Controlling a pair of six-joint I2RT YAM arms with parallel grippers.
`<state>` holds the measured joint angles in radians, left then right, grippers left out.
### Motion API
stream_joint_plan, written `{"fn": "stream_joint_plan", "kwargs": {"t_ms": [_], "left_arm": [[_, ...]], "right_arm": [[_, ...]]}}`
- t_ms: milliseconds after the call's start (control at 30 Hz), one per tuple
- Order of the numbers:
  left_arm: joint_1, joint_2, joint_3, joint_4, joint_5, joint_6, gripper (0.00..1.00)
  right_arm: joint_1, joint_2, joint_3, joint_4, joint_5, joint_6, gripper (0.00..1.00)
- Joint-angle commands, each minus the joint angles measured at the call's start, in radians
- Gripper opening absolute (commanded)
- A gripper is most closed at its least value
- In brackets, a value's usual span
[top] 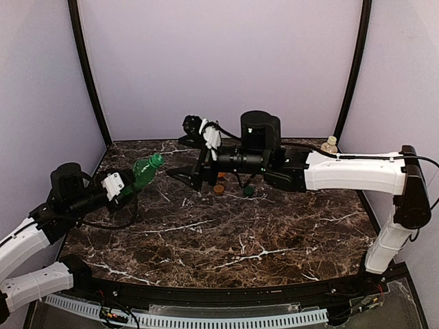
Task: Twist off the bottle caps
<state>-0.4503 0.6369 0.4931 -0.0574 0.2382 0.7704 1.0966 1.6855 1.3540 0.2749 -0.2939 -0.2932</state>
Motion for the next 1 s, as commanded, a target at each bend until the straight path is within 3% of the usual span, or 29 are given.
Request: {"fn": "stream_joint_plan", "kwargs": {"t_ms": [0,267,467,700,867,967], "left_arm": [[-0.004,0.005,-0.022,0.121,-0.131,0.029,0.01],[-0.005,0.007,-0.048,0.136,-0.154,0.078,0.01],[-0.005,0.009,-0.047,0.134,-0.151,0.078,0.01],[-0.005,0.005,-0.046,0.130,-0.143,0.083,0.01],[-0.005,0.000,-0.045,0.125,-0.133,0.077,0.01],[-0.005,-0.001,-0.045,0.123,-0.131,0.077,0.01]], "right_arm": [[-0.031,0.072,0.079,0.044,-0.099,0.485,0.90],[-0.025,0.188,0.241,0.014,-0.021,0.728,0.76],[-0.006,0.228,0.273,0.007,0.039,0.687,0.61],[-0.004,0.267,0.302,-0.006,0.066,0.679,0.56],[-0.004,0.268,0.282,0.010,0.068,0.662,0.41],[-0.004,0.274,0.280,0.004,0.068,0.659,0.40]]}}
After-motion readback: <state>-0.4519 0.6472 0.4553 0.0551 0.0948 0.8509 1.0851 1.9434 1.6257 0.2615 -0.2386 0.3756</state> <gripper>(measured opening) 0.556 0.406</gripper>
